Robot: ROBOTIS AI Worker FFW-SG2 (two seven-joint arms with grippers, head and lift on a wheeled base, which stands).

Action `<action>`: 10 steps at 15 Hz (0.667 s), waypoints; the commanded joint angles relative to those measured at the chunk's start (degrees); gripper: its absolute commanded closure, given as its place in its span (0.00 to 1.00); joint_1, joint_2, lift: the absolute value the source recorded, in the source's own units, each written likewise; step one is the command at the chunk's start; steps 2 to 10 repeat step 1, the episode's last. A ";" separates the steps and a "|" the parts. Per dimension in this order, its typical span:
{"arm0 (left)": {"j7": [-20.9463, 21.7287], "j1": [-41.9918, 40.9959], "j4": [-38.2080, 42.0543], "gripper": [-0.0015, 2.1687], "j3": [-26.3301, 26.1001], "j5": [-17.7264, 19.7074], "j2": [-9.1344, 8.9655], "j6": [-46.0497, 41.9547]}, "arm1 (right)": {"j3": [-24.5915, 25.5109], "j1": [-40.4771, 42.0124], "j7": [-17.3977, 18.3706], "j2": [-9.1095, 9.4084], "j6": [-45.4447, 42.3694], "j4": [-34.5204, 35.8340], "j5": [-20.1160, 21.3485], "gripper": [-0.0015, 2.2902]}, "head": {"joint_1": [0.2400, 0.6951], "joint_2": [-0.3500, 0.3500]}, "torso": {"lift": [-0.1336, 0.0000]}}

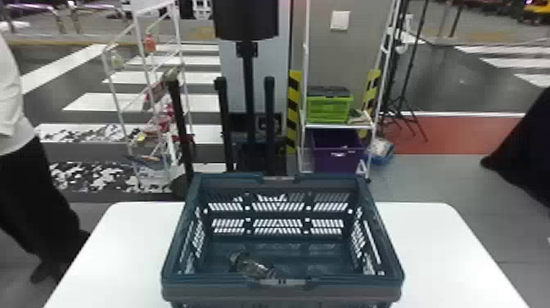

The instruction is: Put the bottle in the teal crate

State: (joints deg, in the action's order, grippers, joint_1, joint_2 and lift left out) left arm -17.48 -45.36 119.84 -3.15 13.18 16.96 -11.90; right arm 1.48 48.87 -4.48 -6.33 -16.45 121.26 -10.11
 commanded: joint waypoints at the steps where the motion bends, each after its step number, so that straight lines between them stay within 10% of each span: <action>1: -0.28 0.10 0.48 0.06 -0.36 0.18 0.01 0.97 | 0.55 0.44 -0.09 0.00 0.06 0.47 0.00 0.03 | 0.57 0.50 | 1.00; 10: -0.28 0.10 0.48 0.06 -0.36 0.18 0.01 0.97 | 0.55 0.44 -0.09 0.00 0.06 0.47 0.00 0.03 | 0.57 0.50 | 1.00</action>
